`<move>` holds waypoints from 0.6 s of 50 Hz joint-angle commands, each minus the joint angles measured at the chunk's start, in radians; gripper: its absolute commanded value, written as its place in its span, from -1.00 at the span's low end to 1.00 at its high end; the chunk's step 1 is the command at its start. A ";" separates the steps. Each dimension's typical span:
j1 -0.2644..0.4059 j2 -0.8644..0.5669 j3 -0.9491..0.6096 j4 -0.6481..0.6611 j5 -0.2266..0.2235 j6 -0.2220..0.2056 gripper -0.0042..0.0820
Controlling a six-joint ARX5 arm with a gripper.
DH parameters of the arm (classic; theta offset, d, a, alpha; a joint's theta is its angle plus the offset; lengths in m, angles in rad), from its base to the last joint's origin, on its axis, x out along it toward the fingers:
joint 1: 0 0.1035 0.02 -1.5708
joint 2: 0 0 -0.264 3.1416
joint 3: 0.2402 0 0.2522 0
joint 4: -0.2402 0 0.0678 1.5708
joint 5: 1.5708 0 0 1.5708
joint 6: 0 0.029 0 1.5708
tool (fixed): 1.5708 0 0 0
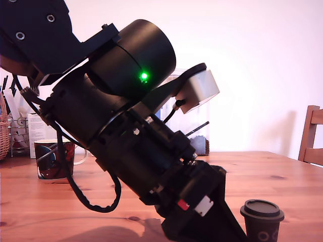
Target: Pick up the coffee capsules from the table one by one and drop them inside the nearest coffee cup
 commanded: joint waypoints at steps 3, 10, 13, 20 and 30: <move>0.010 -0.025 0.009 0.025 0.000 -0.011 -0.52; 0.010 -0.025 0.009 0.053 0.032 -0.012 -0.52; 0.010 -0.025 0.009 0.070 0.048 -0.013 -0.52; 0.010 -0.025 0.008 0.099 0.083 -0.012 -0.52; 0.011 -0.024 -0.007 0.111 0.098 -0.010 -0.50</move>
